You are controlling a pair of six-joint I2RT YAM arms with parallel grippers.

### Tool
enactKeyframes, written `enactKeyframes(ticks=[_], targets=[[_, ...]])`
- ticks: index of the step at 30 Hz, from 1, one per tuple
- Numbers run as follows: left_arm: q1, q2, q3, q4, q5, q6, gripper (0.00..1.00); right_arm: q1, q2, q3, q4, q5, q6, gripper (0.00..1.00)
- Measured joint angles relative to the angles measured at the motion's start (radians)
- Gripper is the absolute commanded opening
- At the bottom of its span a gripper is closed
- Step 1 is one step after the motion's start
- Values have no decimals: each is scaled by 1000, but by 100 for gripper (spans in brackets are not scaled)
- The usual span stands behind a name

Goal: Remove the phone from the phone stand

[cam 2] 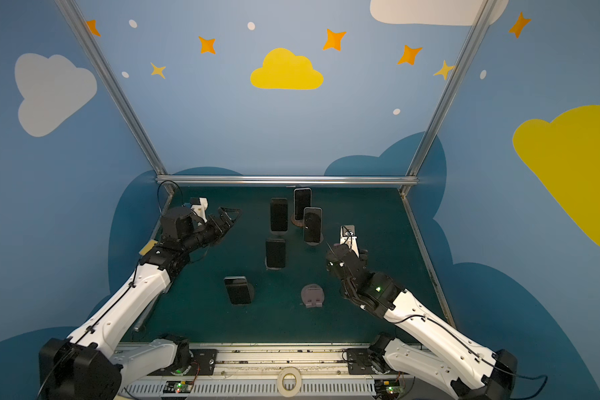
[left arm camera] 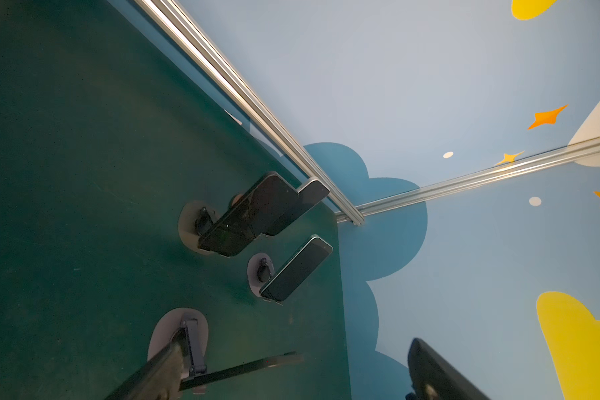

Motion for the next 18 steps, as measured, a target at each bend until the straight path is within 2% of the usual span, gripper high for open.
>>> enactKeyframes(ticks=[9,18], targets=[[-24,13,17,-4,23,4,100,-287,74,-21,151,-185,-169,60],[-24,10,22,-3,27,9,100,-434,308,46,245,-312,-264,61]])
